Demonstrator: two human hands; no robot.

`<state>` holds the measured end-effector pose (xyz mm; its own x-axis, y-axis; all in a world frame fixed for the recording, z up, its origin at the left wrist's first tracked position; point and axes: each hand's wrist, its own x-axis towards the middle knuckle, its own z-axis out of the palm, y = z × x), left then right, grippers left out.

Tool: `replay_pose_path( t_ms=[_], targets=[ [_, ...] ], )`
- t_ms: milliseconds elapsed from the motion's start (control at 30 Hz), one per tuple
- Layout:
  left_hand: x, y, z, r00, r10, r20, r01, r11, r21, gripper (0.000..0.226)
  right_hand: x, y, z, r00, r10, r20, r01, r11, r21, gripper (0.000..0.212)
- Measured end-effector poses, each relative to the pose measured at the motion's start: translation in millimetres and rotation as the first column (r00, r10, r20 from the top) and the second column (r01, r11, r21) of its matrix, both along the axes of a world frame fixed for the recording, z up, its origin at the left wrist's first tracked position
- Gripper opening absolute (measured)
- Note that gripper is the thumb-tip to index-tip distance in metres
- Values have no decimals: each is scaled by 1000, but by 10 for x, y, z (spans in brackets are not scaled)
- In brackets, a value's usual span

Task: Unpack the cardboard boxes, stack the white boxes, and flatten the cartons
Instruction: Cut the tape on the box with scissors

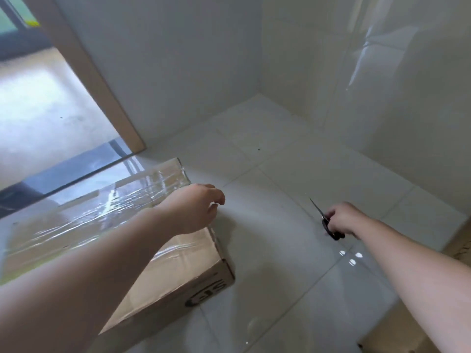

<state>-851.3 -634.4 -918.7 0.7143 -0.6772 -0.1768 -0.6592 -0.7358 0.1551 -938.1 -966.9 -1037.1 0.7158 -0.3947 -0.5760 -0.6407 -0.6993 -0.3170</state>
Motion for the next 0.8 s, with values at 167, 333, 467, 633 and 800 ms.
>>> replay_pose_path(
  t_ms=[167,333,467,633,800],
  targets=[
    [-89,337,97,983,-182,-13,183,979,90,50,127,482,654,911,206,357,-124,963,-239,9],
    [-95,415,-52,970,-241,-12,241,968,64,54,-27,973,1052,855,373,360,-313,925,-215,23],
    [-75,462,-230,978,-206,-21,206,978,8,34,-300,1361,976,752,589,297,-507,804,-311,12],
    [-48,557,-332,981,-192,-2,192,981,0,55,-383,1584,827,685,693,226,-611,715,-340,44],
    [-49,617,-300,984,-178,23,179,983,-31,53,-397,1505,745,638,721,271,-582,681,-445,43]
  ],
)
